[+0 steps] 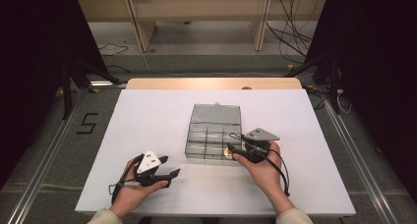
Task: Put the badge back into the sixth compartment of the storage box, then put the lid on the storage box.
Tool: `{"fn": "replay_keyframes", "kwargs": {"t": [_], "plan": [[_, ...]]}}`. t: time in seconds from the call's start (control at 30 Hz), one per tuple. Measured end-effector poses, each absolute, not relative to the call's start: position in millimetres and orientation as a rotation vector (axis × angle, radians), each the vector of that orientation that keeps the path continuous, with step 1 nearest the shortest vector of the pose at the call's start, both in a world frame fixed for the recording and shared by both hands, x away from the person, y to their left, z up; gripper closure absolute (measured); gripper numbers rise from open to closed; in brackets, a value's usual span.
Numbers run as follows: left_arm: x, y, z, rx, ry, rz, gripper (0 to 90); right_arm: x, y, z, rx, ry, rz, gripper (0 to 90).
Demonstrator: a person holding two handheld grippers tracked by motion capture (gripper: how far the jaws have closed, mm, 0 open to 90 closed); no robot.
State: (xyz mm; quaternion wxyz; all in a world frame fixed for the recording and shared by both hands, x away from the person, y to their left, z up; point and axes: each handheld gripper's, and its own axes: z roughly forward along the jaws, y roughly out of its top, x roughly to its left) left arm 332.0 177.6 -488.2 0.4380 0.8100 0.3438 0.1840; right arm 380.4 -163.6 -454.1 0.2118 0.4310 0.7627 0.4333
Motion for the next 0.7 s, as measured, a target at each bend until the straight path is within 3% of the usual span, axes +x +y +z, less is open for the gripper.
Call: {"fn": "replay_keyframes", "kwargs": {"t": [0.7], "plan": [[332.6,180.1,-488.6,1.996,0.869,0.453,35.3,382.3,-170.0,-448.0,1.207,2.099,1.223,36.8]]}}
